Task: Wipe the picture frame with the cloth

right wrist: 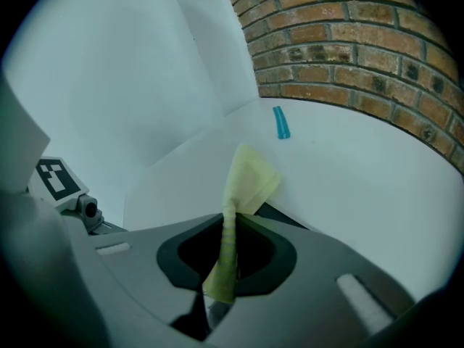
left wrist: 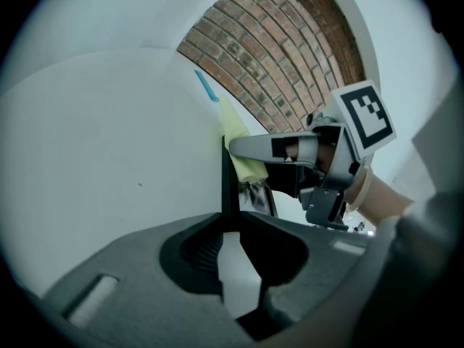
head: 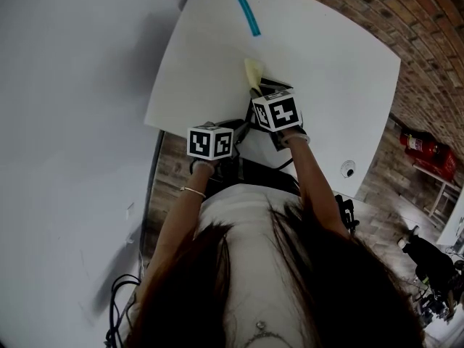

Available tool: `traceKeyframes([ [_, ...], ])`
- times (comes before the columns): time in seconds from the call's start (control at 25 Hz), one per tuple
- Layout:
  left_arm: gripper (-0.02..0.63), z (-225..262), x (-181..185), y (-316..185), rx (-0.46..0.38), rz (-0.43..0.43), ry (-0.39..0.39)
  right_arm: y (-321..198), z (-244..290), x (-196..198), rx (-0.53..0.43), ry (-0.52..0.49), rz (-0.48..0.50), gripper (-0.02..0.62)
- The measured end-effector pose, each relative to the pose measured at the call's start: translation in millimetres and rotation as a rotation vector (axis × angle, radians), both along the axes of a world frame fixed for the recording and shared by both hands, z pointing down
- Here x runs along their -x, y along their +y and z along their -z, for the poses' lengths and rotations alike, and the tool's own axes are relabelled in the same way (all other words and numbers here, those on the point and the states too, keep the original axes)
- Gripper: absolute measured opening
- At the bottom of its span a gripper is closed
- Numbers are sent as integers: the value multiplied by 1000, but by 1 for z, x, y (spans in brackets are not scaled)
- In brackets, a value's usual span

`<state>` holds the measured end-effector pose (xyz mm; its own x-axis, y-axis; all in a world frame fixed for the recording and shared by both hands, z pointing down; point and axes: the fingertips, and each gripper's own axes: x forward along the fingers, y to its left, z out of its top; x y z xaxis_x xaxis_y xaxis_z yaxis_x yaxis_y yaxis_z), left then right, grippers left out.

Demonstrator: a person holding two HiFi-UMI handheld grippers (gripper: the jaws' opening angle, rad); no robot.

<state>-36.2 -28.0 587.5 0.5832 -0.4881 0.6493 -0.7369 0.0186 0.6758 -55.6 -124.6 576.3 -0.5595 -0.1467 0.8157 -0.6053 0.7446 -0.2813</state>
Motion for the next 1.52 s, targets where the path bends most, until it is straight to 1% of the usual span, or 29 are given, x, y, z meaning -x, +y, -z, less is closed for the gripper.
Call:
traceKeyframes([
  [0.64, 75, -1, 2, 1, -2, 24, 3, -12, 1, 6, -17, -24, -29, 34],
  [1.52, 75, 0, 2, 2, 8, 23, 19, -33, 3, 9, -15, -66, -90, 34],
])
